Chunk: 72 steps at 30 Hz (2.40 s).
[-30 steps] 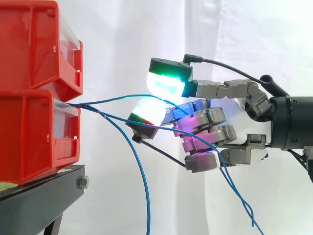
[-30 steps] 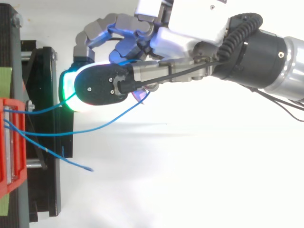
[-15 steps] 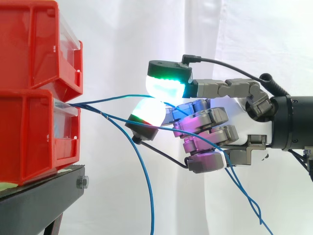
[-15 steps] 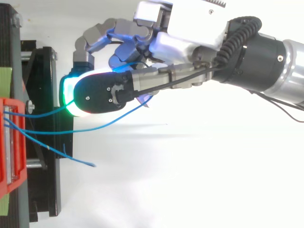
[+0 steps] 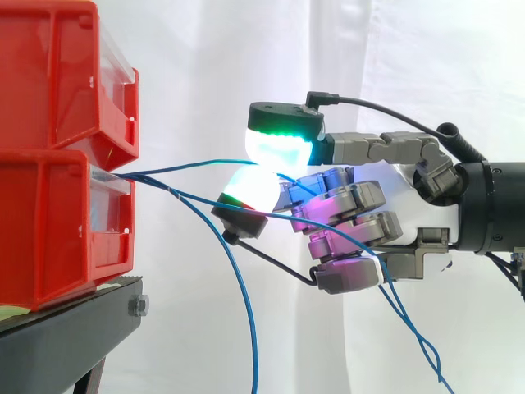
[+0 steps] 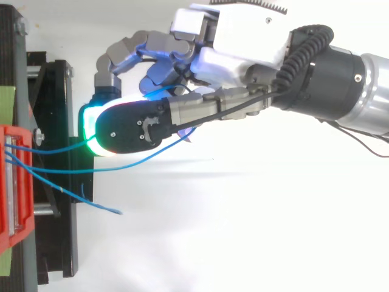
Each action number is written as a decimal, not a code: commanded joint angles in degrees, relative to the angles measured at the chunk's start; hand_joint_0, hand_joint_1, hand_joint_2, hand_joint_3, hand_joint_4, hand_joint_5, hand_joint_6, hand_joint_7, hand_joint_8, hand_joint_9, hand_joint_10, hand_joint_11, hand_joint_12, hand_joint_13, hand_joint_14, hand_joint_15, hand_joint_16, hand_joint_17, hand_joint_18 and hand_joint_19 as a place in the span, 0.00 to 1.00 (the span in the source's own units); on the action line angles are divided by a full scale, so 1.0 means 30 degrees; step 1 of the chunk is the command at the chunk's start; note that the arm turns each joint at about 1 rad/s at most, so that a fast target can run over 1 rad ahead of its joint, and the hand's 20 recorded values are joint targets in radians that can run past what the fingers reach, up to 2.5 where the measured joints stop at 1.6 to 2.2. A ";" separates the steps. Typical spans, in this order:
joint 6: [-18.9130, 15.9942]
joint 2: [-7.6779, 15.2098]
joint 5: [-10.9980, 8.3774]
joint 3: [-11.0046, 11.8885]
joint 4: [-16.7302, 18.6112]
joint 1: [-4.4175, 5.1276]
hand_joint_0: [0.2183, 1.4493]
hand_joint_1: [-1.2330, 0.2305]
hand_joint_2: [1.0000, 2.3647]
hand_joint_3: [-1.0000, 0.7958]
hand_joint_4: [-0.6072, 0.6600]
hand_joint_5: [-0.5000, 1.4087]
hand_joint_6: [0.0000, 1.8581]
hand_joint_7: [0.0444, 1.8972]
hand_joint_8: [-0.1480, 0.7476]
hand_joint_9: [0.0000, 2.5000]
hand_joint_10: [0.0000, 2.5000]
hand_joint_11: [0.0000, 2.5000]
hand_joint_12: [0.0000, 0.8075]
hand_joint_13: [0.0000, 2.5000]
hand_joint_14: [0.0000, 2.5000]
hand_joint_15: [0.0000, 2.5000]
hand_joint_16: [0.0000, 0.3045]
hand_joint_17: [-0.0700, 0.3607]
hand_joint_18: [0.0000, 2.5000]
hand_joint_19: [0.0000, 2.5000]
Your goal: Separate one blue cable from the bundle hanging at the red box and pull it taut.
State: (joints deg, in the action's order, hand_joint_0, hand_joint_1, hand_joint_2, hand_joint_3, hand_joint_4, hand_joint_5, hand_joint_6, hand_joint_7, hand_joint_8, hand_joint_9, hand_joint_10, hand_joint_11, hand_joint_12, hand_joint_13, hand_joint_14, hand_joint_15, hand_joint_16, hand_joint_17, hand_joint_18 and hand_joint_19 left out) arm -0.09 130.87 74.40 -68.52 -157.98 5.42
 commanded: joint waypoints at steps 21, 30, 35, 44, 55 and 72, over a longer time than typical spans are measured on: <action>-0.0176 0.0000 -0.0044 -0.0011 -0.0338 0.0040 0.37 0.34 0.01 0.63 0.49 0.17 0.48 0.56 0.56 0.39 0.70 0.53 0.48 0.50 0.76 0.54 0.17 0.44 0.55 0.42; -0.0176 0.0000 -0.0044 -0.0011 -0.0338 0.0040 0.37 0.34 0.01 0.63 0.49 0.17 0.48 0.57 0.56 0.40 0.70 0.54 0.49 0.50 0.76 0.55 0.17 0.44 0.55 0.42; -0.0176 0.0000 -0.0044 -0.0011 -0.0338 0.0040 0.37 0.34 0.01 0.63 0.49 0.17 0.48 0.56 0.56 0.40 0.70 0.54 0.49 0.50 0.76 0.54 0.17 0.43 0.55 0.42; -0.0176 0.0000 -0.0073 -0.0011 -0.0368 0.0040 0.37 0.34 0.01 0.63 0.49 0.17 0.48 0.56 0.57 0.40 0.70 0.53 0.47 0.50 0.76 0.54 0.17 0.43 0.55 0.42; -0.0176 0.0000 -0.0073 -0.0011 -0.0338 0.0040 0.37 0.34 0.01 0.63 0.49 0.17 0.48 0.56 0.56 0.40 0.71 0.53 0.48 0.50 0.75 0.54 0.17 0.43 0.56 0.42; -0.0176 0.0000 -0.0073 -0.0011 -0.0338 0.0040 0.37 0.34 0.01 0.63 0.49 0.17 0.48 0.56 0.55 0.40 0.70 0.54 0.47 0.51 0.74 0.56 0.17 0.43 0.56 0.43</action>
State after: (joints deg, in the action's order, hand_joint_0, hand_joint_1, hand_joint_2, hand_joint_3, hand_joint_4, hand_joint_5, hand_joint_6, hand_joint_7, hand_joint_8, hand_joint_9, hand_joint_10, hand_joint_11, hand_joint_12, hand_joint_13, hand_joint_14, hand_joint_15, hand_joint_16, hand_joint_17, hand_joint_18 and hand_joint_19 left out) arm -0.59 130.87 74.18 -68.55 -159.00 5.54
